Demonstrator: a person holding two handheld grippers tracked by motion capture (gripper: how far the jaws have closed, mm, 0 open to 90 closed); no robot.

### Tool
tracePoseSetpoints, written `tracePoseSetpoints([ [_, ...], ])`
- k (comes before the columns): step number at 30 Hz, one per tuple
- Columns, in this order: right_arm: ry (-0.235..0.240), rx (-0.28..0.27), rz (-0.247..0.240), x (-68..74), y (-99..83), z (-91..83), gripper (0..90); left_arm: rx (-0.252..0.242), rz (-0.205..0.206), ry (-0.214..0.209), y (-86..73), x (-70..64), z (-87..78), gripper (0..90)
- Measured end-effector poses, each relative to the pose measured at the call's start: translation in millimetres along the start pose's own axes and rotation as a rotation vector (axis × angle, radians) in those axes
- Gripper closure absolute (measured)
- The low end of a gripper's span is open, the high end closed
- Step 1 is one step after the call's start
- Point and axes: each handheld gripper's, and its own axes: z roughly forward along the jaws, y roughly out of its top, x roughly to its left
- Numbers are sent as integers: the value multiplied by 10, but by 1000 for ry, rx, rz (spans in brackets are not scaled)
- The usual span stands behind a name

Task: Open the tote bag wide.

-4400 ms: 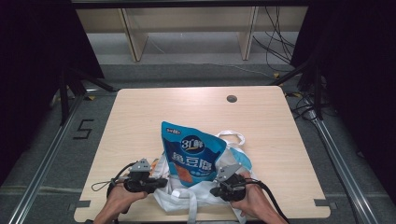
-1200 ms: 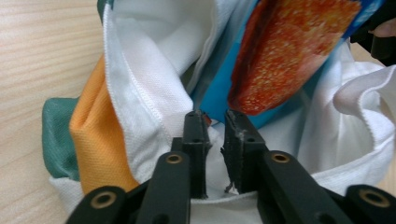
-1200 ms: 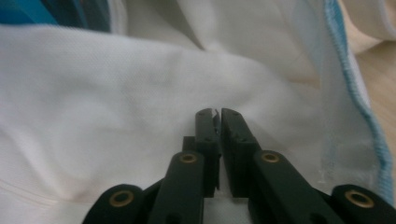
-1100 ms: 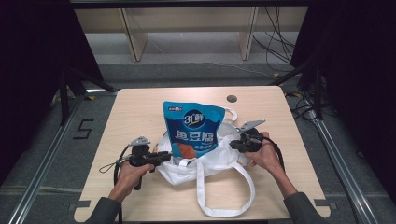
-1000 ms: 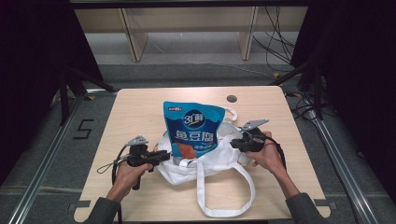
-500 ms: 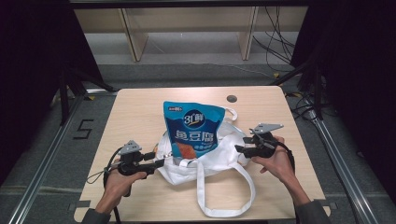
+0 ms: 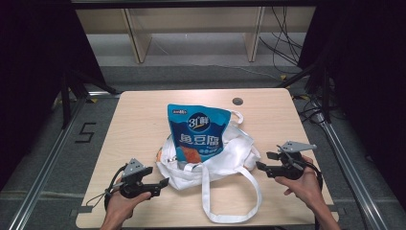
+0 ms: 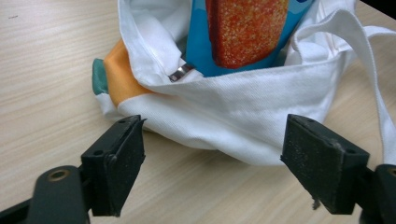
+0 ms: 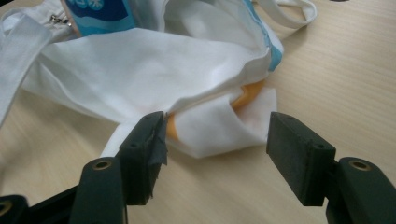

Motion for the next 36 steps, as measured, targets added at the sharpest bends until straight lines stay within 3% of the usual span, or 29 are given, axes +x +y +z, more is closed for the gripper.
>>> tracePoseSetpoints([
  [2, -9, 0, -7, 17, -45, -31, 380, 12, 23, 7, -22, -15, -8, 191],
  [3, 10, 2, 11, 42, -78, -53, 376, 5, 17, 15, -39, -41, -2, 187],
  [4, -6, 0, 17, 61, -116, -73, 374, 2, 17, 14, -52, -53, -1, 187],
  [6, 7, 10, 23, 79, -161, -104, 369, 2, 20, 9, -69, -74, -6, 187],
  [7, -8, 9, 15, 81, -190, -109, 364, 5, 26, 13, -73, -76, -14, 187],
  [10, 8, -2, 9, 82, -257, -131, 350, -3, 24, 12, -95, -100, -36, 187],
  [11, -4, 13, 37, 111, -284, -140, 344, -4, 29, 9, -109, -111, -45, 187],
  [12, -14, 8, 10, 91, -311, -145, 339, -2, 35, 10, -118, -118, -52, 187],
  [13, 0, 9, 8, 91, -326, -154, 333, 5, 47, -3, -130, -119, -59, 184],
  [15, -12, 16, 9, 105, -366, -172, 328, -2, 35, -13, -164, -135, -63, 182],
  [18, -22, 19, 28, 157, -443, -195, 326, -8, 32, -21, -209, -137, -86, 177],
  [19, 3, 24, 56, 192, -467, -200, 319, -11, 29, -20, -225, -140, -89, 176],
  [20, -11, 27, 30, 183, -490, -200, 309, -9, 29, -13, -252, -150, -98, 175],
  [22, -28, 40, 41, 228, -555, -218, 307, 0, 29, -12, -289, -161, -108, 174],
  [24, -11, 27, 32, 247, -602, -222, 305, 26, 59, -5, -320, -162, -128, 170],
  [27, -23, 41, 26, 294, -678, -256, 303, 18, 57, -11, -357, -211, -128, 167],
  [28, -3, 40, 54, 321, -703, -272, 303, 9, 54, -15, -371, -229, -119, 167],
  [29, -16, 53, 18, 298, -729, -289, 303, 29, 70, -5, -380, -238, -126, 167],
  [30, 2, 65, 64, 345, -761, -309, 304, 31, 67, -16, -386, -245, -113, 167],
  [32, -7, 60, 48, 338, -813, -308, 303, 45, 92, -8, -383, -239, -114, 167],
  [33, -37, 87, 52, 342, -829, -320, 303, 31, 96, -14, -383, -233, -102, 167],
  [34, -10, 69, 63, 347, -854, -317, 304, 32, 80, -12, -385, -235, -100, 167],
  [36, -40, 84, 51, 329, -883, -328, 303, 45, 95, -11, -377, -218, -116, 167],
])
